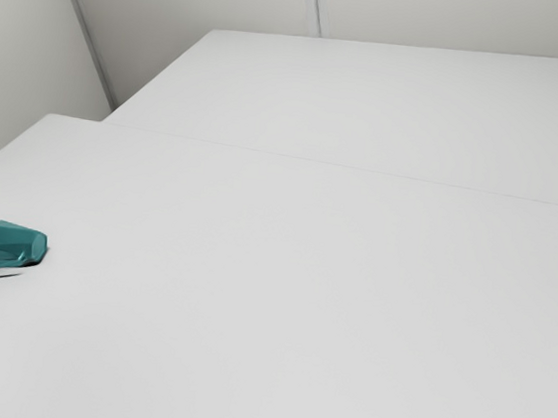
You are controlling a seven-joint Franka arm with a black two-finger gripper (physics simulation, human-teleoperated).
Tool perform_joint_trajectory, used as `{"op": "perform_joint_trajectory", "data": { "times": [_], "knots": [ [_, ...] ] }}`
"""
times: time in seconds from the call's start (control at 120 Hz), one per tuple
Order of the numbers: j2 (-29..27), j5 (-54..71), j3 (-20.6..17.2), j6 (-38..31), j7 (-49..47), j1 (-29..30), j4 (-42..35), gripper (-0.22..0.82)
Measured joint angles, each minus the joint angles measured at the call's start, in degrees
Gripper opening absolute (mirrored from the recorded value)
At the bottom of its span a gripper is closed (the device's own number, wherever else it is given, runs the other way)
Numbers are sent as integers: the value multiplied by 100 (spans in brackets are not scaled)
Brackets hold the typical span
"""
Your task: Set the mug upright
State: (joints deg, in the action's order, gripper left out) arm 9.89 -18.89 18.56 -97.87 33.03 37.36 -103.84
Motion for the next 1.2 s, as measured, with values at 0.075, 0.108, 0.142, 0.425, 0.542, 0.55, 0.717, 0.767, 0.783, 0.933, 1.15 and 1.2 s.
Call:
{"op": "perform_joint_trajectory", "data": {
  "times": [0.075,0.108,0.142,0.425,0.542,0.55,0.717,0.767,0.783,0.933,1.15,1.2],
  "knots": [
    [237,-209,0,-13,450,191,111,60],
    [371,-313,0,-17,644,246,194,60],
    [502,-423,-1,-19,831,301,284,60],
    [1368,-1491,-40,-11,2127,366,755,60],
    [1705,-1866,-47,2,2532,364,1023,60],
    [1722,-1889,-48,3,2558,364,1042,60],
    [2031,-2316,-52,19,3038,364,1171,60],
    [2097,-2419,-50,22,3164,366,1176,60],
    [2121,-2454,-51,23,3204,367,1177,60],
    [2265,-2743,-65,24,3521,365,1173,60],
    [2294,-2980,-132,17,3865,359,1118,59],
    [2294,-3008,-133,13,3928,359,1110,50]
  ]
}}
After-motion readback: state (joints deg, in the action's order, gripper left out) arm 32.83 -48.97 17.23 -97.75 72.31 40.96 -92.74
